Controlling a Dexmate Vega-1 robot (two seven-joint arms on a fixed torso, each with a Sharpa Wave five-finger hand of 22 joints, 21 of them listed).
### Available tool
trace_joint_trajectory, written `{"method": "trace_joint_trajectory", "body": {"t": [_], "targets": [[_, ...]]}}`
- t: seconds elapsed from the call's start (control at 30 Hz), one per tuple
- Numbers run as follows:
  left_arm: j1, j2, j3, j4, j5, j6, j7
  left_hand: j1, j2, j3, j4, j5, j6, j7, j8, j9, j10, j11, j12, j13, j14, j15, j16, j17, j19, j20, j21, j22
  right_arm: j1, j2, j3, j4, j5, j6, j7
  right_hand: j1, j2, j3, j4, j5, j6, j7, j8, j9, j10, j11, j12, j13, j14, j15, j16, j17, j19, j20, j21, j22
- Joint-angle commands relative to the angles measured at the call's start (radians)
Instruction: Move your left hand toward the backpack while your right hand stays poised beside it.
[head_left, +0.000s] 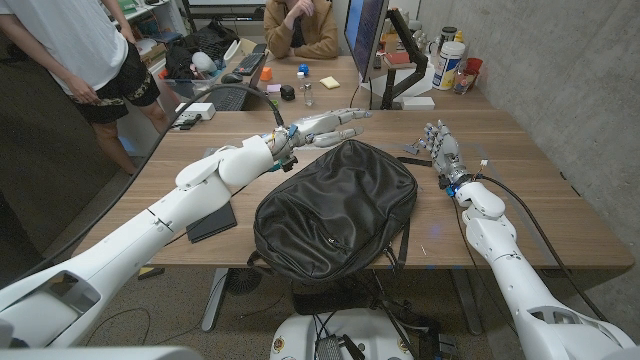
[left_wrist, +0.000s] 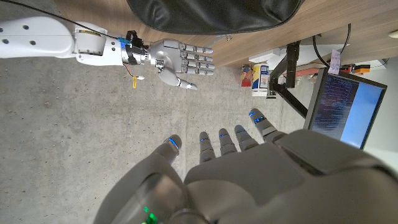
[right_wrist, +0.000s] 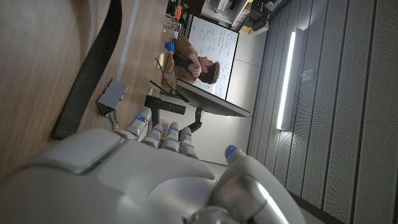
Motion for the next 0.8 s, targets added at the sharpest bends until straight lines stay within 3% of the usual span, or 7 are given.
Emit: {"method": "trace_joint_trajectory", "body": {"t": [0.03, 0.8], "targets": [[0.0, 0.007, 0.009, 0.001, 0.015, 0.008, -0.007, 0.013, 0.001, -0.003, 0.003, 0.004, -0.008, -0.003, -0.003, 0.002, -0.012, 0.0, -0.001, 0.003, -0.015, 0.0, 0.001, 0.005, -0.01, 0.001, -0.003, 0.006, 0.004, 0.002, -0.002, 0.005, -0.004, 0.001, -0.001, 0.004, 0.107, 0.003, 0.0, 0.007, 0.005, -0.003, 0.006, 0.003, 0.0, -0.009, 0.007, 0.005, -0.013, -0.03, -0.002, 0.003, -0.009, -0.09, -0.001, 0.005], [0.007, 0.021, 0.012, -0.007, 0.022, 0.016, -0.025, 0.014, 0.003, -0.005, 0.005, 0.004, -0.022, -0.013, -0.005, 0.002, -0.023, -0.014, 0.001, 0.003, -0.025, 0.001, 0.002, 0.005, -0.018, 0.009, -0.011, 0.007, 0.001, 0.003, -0.007, -0.003, -0.007, -0.003, -0.003, 0.004, 0.106, 0.003, 0.001, 0.007, 0.004, -0.002, 0.006, 0.003, 0.0, -0.008, 0.007, 0.005, -0.014, -0.03, -0.002, 0.003, -0.009, -0.089, -0.007, 0.005]]}}
